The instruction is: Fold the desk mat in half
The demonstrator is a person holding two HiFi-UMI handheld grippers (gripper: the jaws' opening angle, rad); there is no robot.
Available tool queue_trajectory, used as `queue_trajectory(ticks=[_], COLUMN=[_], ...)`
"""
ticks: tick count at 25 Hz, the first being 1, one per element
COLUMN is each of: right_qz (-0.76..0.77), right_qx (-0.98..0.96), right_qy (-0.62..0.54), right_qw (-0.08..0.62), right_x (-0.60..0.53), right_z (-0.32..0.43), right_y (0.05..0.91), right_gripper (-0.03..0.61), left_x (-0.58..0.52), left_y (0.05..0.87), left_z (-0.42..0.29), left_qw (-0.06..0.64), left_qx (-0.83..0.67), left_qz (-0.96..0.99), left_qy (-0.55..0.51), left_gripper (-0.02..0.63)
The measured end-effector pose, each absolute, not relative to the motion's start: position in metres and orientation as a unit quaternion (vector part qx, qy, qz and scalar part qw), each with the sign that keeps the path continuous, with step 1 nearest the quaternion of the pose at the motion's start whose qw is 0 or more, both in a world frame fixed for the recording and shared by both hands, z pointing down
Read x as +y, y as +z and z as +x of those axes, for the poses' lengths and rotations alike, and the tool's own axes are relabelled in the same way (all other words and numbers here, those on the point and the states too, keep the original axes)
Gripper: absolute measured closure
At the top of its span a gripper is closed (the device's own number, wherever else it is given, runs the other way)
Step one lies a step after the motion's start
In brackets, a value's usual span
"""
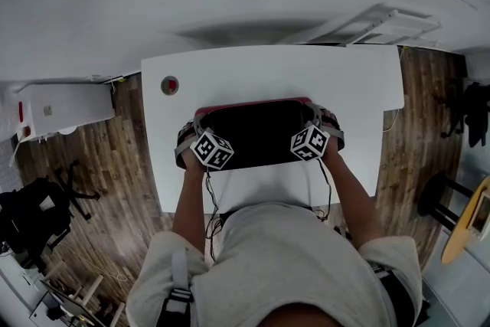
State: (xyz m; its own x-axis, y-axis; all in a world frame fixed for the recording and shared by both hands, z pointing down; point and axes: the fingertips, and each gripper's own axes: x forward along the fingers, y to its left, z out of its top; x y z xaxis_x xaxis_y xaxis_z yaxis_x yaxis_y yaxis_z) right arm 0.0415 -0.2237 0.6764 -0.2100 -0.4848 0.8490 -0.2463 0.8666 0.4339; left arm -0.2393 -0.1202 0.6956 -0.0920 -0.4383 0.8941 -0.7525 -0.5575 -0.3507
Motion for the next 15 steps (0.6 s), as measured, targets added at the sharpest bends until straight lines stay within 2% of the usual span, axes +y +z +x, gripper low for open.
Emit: queue_trajectory(ticks=[10,15], right_qz=[0.238,0.242], right_qx=[-0.773,-0.770], right_qy=[-0.093,-0.092], right_qw=[0.580,0.583], right_x=[-0.2304,-0.2319], right_z=[0.0399,0.0423], right_y=[0.6765,0.6763], right_gripper=[0.526,0.525], left_x=[-0.1274,-0.1285], left_y=[0.6957,0.6947], left_z=[-0.2416,-0.2422], left_qw=[0.138,0.147], left_qx=[-0.452,-0.466], left_qz=[0.660,0.659], left_qy=[0.584,0.571], left_gripper=[0.583,0.560])
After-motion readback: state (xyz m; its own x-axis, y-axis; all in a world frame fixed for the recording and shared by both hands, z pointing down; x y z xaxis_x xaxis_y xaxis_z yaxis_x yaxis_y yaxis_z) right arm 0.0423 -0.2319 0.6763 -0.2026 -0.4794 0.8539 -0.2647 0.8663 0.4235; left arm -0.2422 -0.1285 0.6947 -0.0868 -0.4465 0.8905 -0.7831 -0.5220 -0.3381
